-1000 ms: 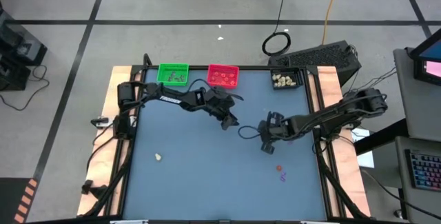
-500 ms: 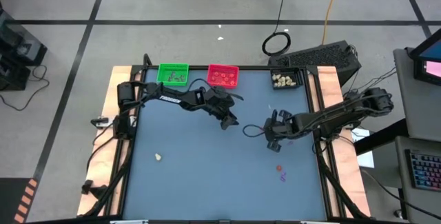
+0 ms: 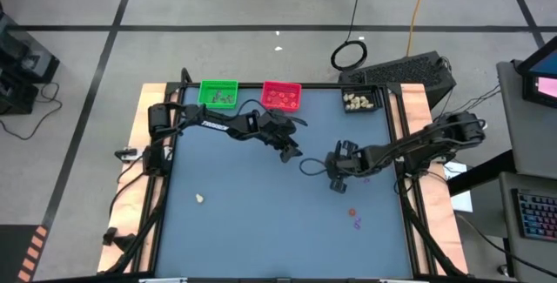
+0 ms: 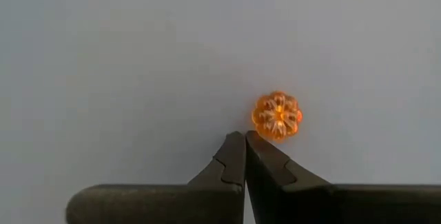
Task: Sort Halloween decoration
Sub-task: Put the orange pumpkin toy into the red bin
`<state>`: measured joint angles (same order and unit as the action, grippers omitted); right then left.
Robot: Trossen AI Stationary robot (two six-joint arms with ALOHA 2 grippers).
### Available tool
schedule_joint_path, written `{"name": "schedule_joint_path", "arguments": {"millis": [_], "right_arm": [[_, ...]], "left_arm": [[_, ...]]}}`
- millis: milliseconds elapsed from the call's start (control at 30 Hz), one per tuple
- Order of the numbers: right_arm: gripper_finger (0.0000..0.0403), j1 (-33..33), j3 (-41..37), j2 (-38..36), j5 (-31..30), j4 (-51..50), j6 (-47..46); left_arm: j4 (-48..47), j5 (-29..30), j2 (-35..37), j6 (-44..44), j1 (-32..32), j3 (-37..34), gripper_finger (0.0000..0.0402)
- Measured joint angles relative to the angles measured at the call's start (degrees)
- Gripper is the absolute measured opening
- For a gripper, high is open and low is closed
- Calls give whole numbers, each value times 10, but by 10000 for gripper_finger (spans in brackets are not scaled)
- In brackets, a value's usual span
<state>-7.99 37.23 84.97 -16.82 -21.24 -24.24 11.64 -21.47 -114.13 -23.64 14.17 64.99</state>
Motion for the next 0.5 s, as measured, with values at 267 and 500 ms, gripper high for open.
{"name": "schedule_joint_path", "arguments": {"millis": [267,500], "right_arm": [[0,11,14,-9,-11,17,35],[0,12,25,-35,-5,-78,23]], "left_arm": [[45,-5,-43,-45,0,7,263],[36,-21,-90,-46,-3,54,263]]}}
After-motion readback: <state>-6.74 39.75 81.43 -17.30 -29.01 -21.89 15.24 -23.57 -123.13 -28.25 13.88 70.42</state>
